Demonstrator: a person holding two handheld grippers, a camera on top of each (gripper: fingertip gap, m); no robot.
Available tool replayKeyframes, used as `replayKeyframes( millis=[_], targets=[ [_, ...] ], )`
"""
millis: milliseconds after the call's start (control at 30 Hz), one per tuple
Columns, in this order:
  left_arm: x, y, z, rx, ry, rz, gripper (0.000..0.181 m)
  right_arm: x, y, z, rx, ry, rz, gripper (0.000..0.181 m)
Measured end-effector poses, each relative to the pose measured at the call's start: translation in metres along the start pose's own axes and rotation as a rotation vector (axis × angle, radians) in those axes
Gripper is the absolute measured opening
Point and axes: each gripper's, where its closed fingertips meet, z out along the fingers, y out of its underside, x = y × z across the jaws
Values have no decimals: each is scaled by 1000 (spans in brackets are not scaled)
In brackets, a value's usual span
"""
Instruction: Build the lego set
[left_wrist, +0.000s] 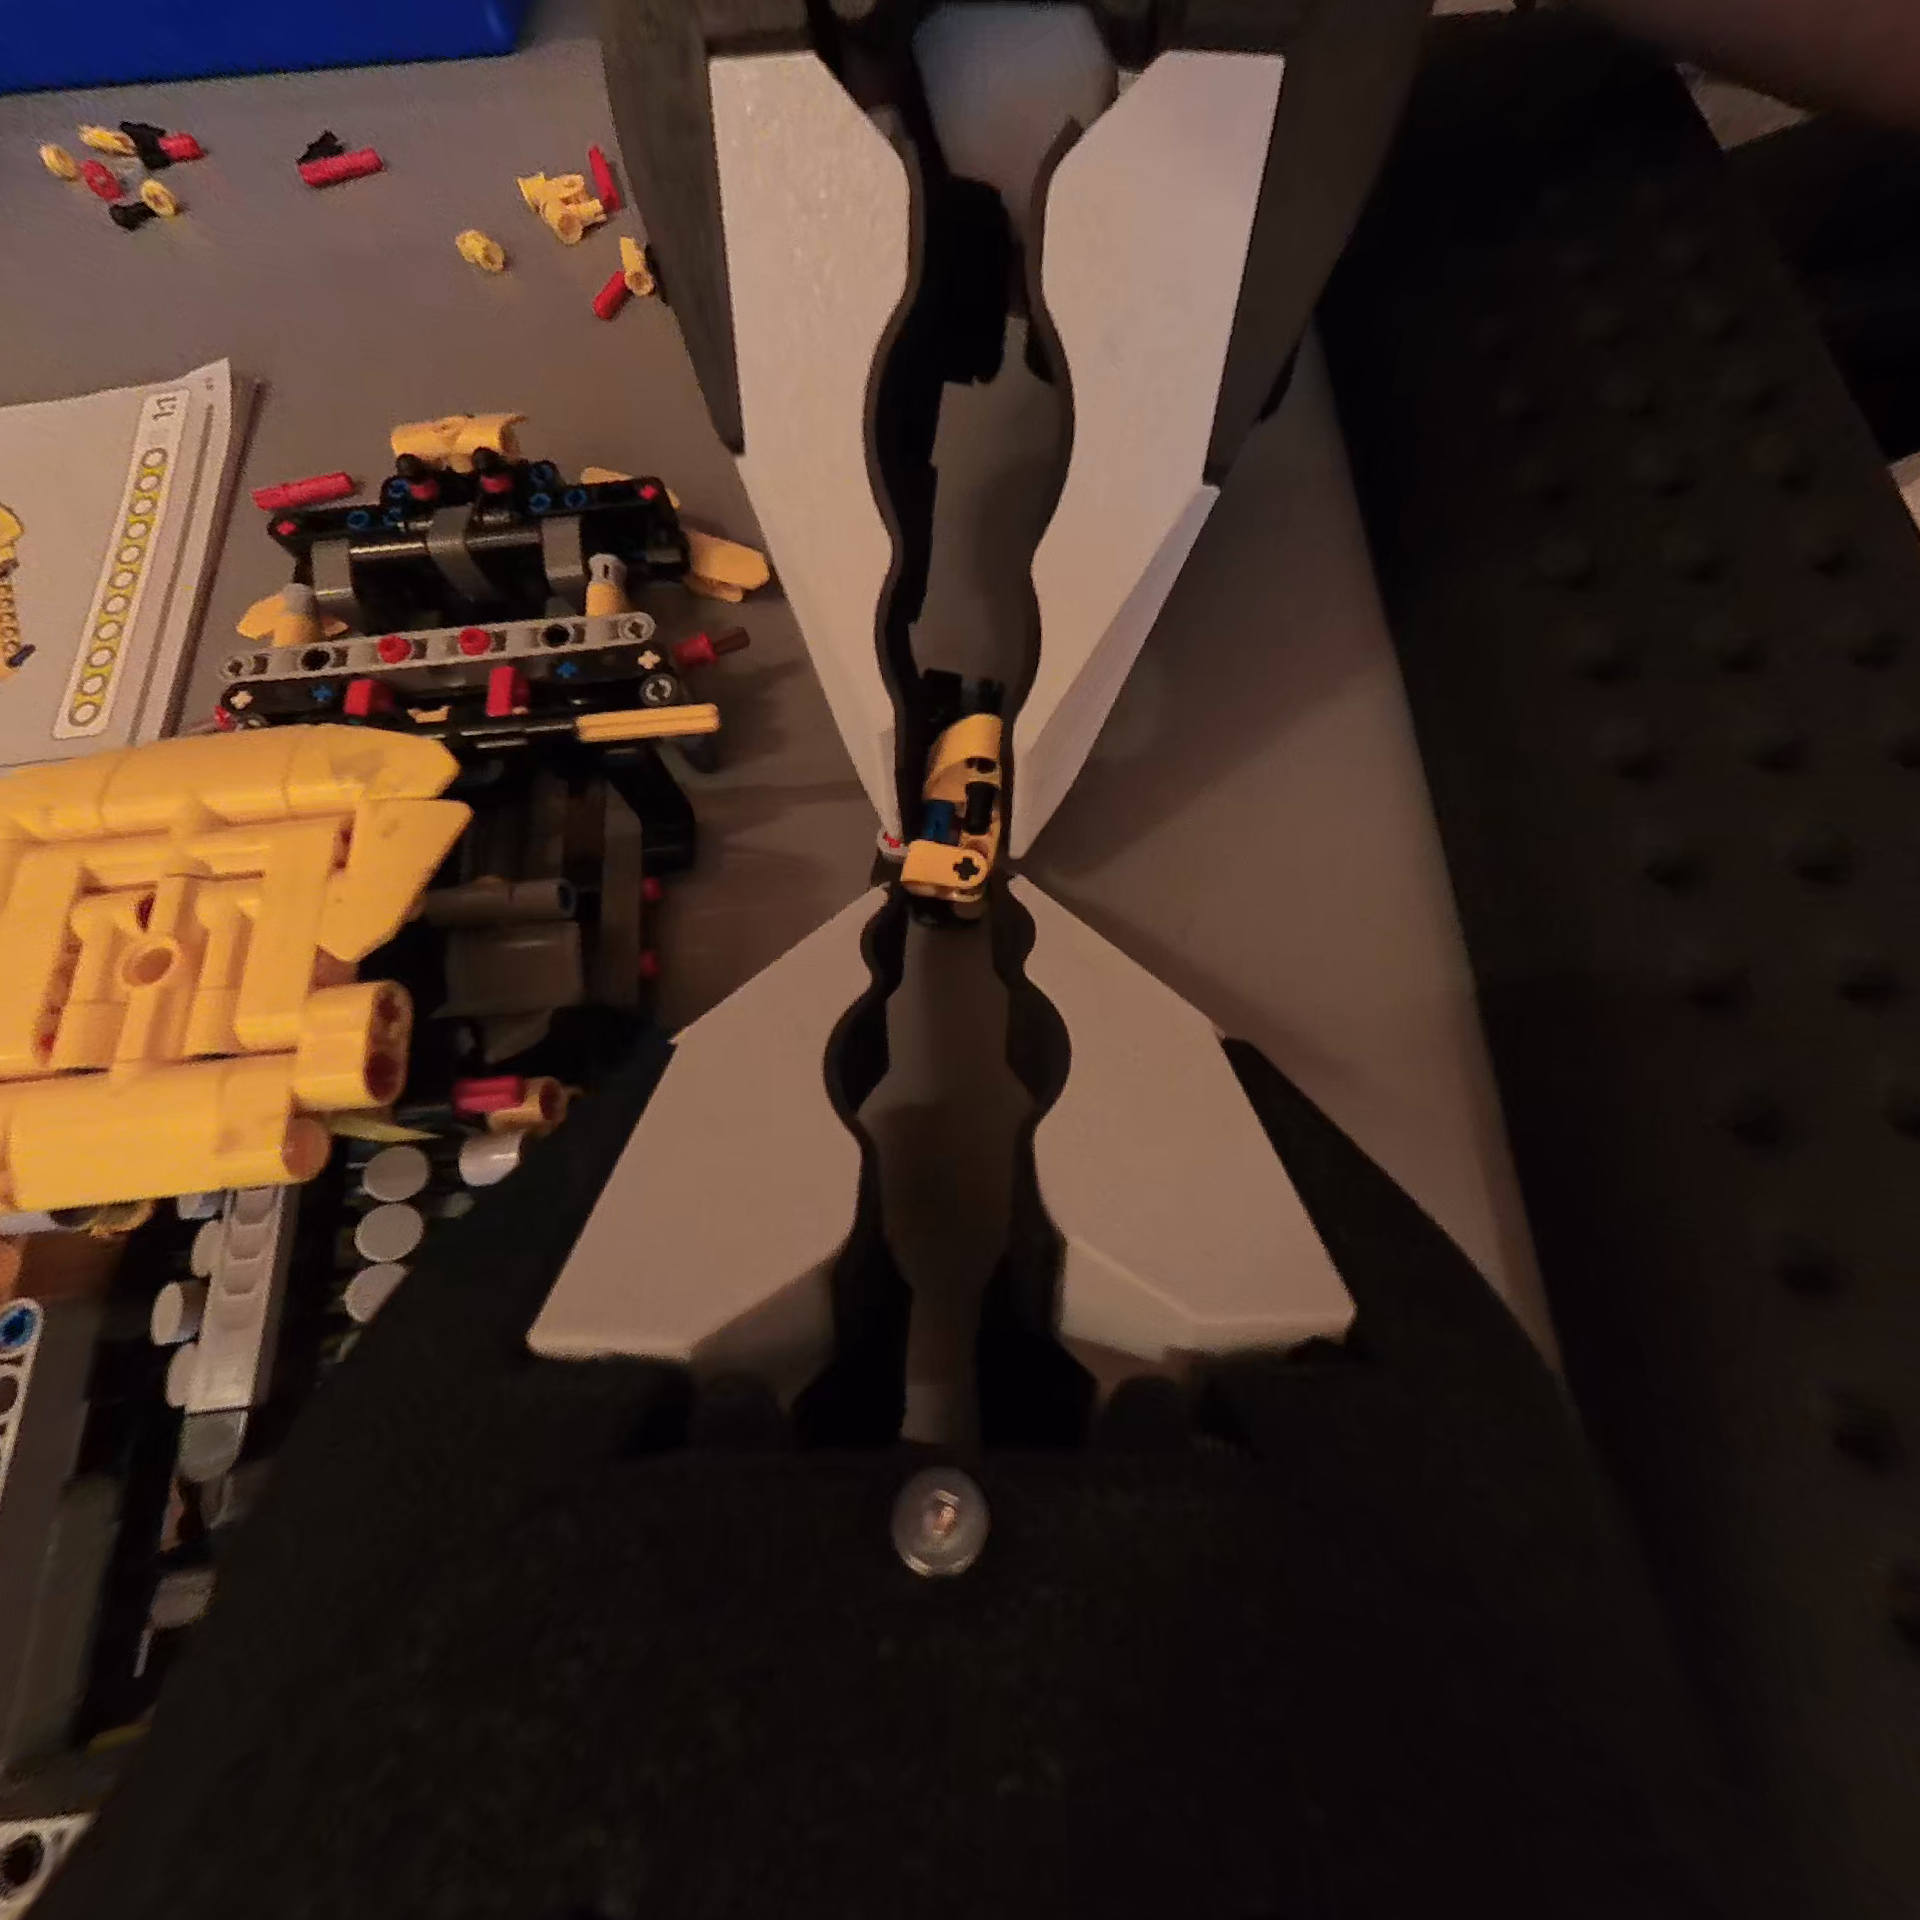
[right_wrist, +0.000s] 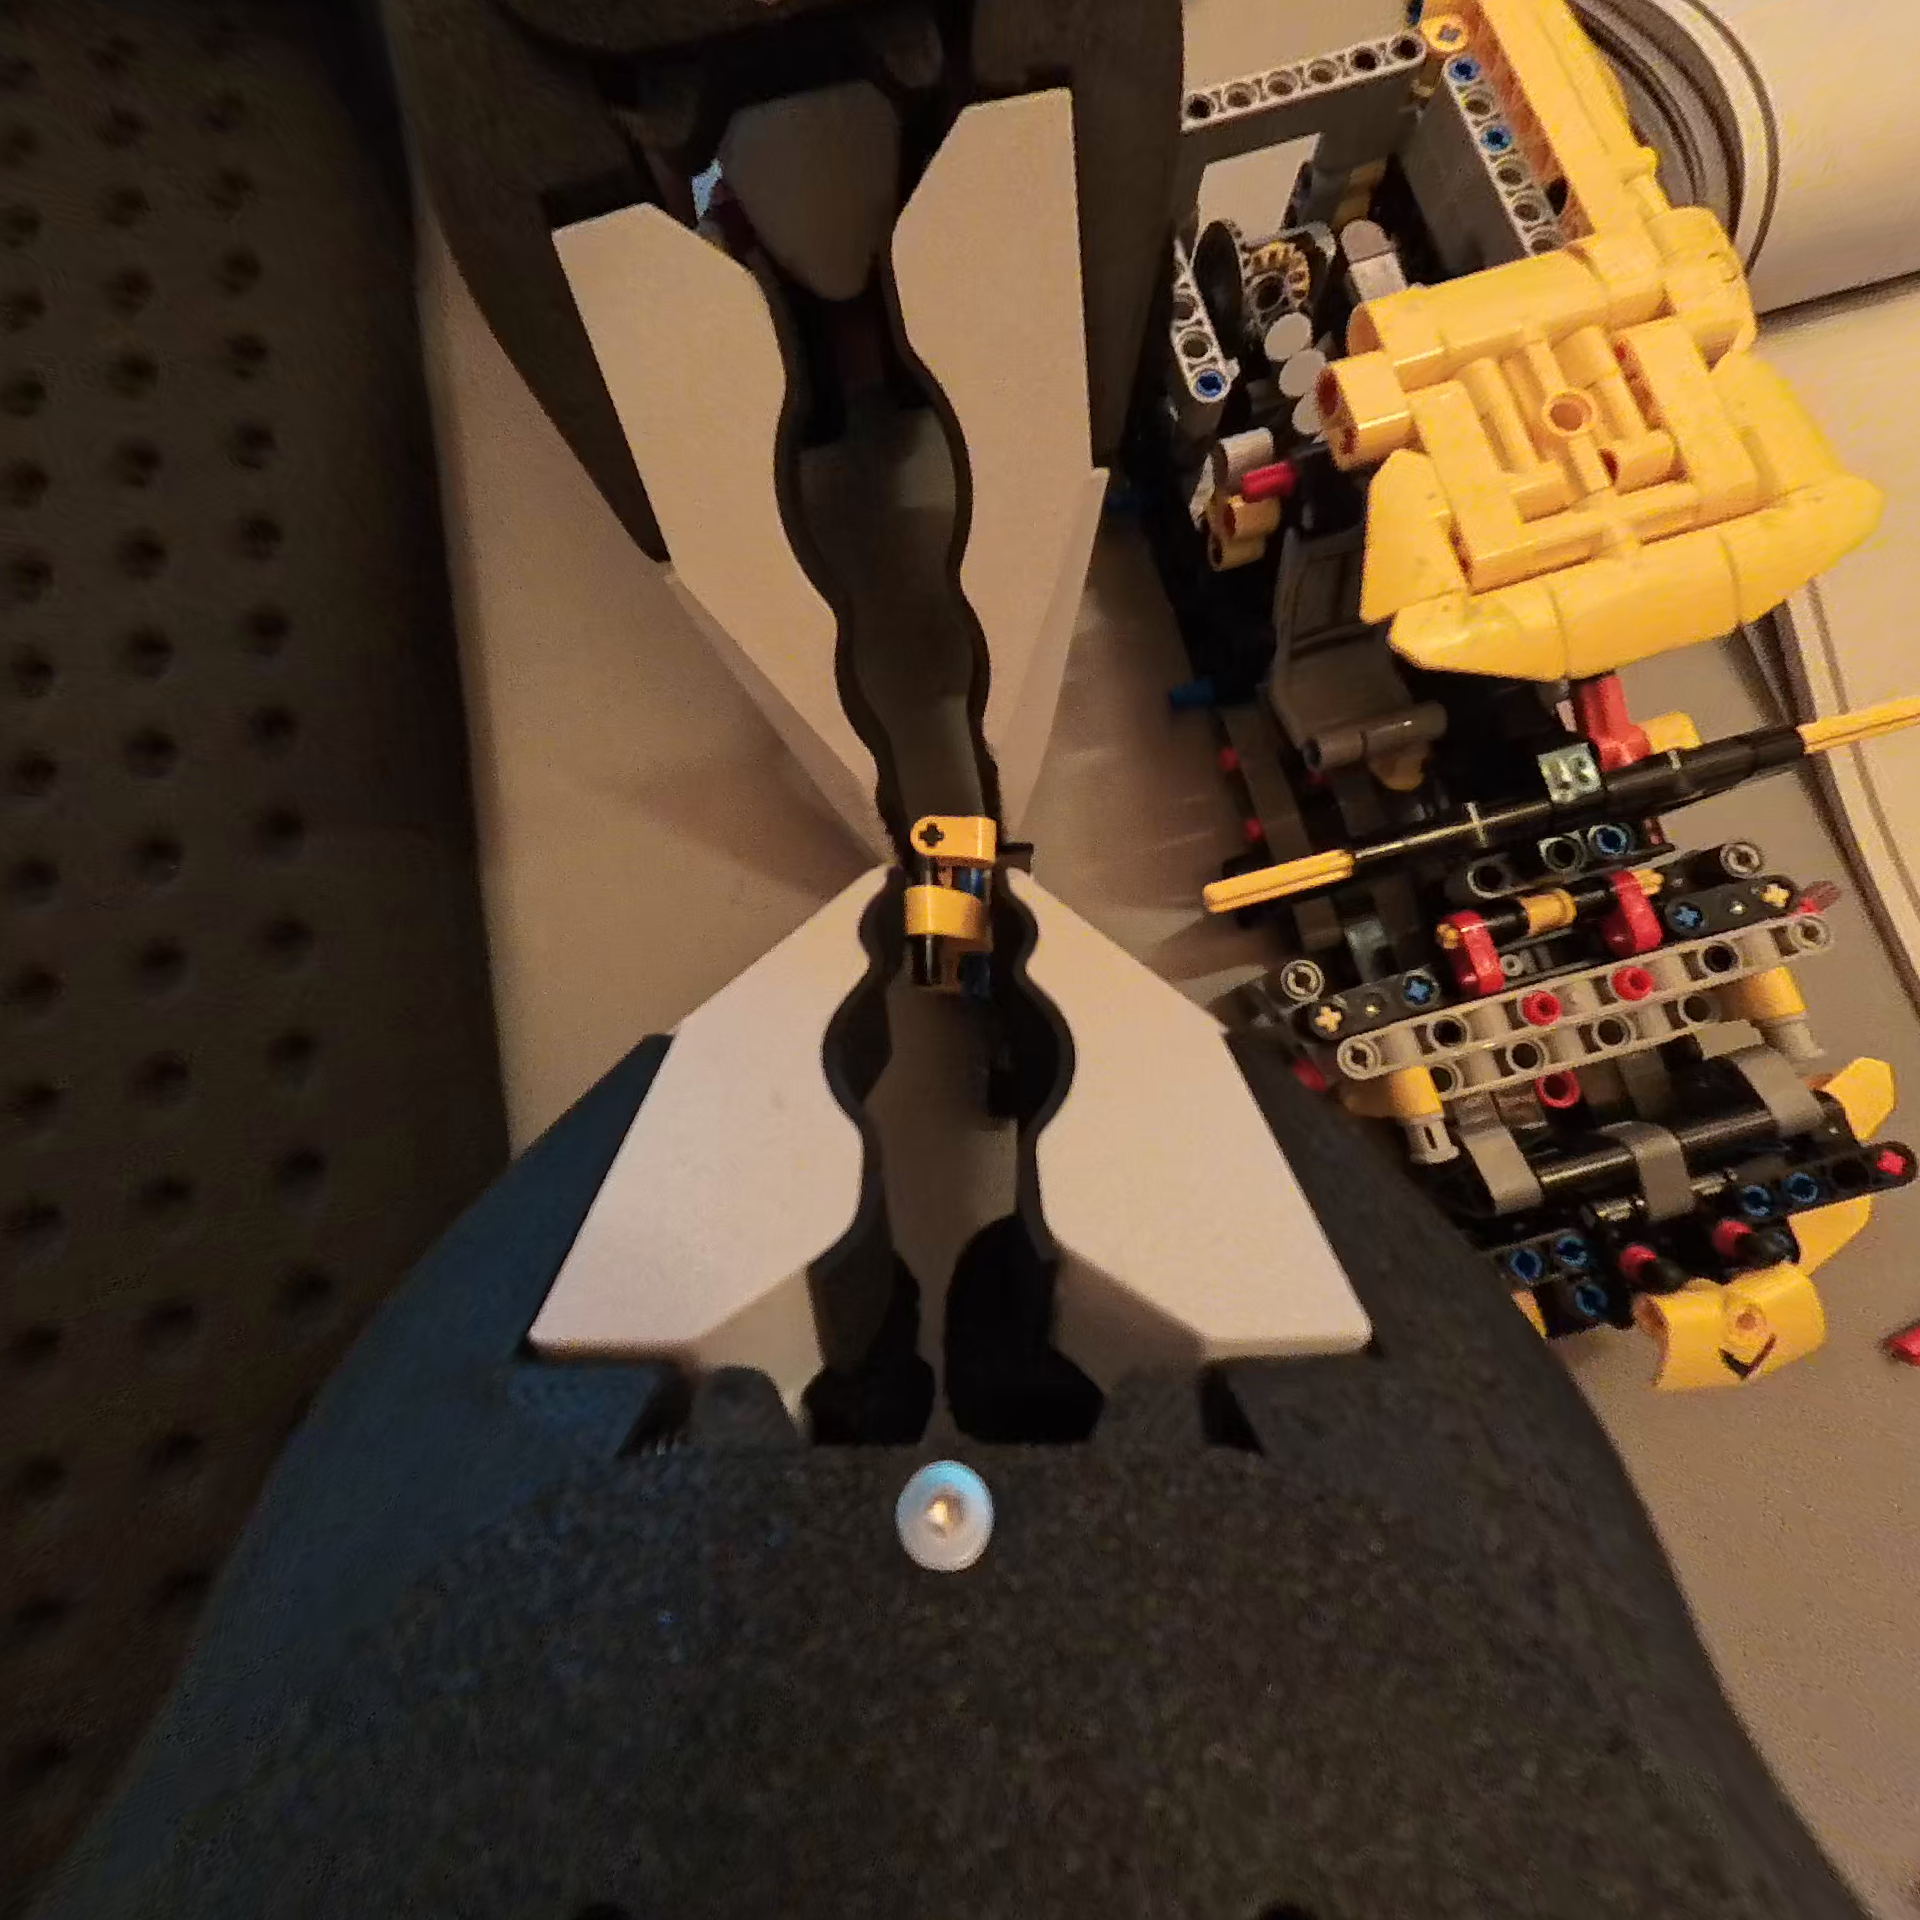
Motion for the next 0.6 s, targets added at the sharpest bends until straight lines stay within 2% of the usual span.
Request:
replayKeyframes(
  millis=[233, 367, 467, 600],
  targets=[
    [-1, 0, 1, 6, -13, -16, 16, -3, -1, -1, 48, -20, 34, 28],
    [-1, 0, 1, 9, -11, -21, 15, 0, 6, -9, 55, 39, -9, 37],
    [0, 0, 1, 8, -13, -16, 16, -1, 7, -13, 97, 74, -41, 35],
    [0, 0, 1, 9, -16, -10, 15, 1, 0, -12, 162, 110, -73, 22]
  ],
)
